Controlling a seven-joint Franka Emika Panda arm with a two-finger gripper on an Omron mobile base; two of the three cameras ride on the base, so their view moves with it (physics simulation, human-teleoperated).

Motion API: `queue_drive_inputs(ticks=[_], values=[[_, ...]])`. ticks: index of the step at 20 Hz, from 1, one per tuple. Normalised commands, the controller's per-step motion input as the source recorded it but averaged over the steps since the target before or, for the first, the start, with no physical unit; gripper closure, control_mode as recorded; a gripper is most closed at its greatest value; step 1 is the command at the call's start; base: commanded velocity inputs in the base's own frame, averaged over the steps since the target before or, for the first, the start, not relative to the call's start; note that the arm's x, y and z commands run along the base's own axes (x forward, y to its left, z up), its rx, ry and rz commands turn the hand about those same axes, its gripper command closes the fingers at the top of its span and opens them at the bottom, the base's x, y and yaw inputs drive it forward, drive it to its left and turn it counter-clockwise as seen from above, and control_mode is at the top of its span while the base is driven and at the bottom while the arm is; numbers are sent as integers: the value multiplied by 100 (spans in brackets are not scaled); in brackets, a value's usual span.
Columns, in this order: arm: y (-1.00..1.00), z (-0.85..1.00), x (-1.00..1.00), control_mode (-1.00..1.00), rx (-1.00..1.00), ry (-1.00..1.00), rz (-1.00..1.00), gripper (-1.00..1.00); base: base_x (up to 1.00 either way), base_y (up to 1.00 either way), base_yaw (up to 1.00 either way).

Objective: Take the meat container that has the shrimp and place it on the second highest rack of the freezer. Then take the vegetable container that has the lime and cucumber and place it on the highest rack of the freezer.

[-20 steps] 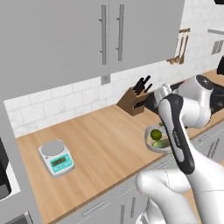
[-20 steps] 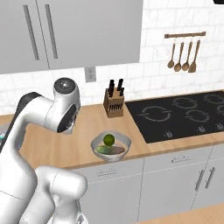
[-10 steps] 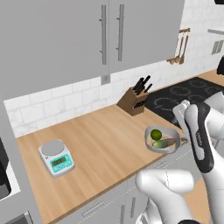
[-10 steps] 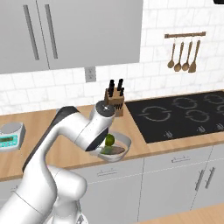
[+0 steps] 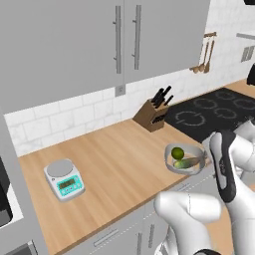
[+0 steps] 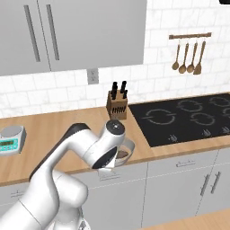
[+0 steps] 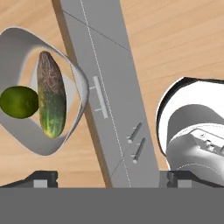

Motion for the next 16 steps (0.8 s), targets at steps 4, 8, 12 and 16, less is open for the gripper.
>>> queue_drive_inputs(ticks=[4,8,12,16], values=[[-44,-31,4,-100,0,0,4,-100,0,0,0],[-6,-27,45,-100,0,0,19,-100,0,0,0],[0,-27,42,-100,0,0,23,-100,0,0,0],[-11,-34,25,-100,0,0,19,-100,0,0,0]])
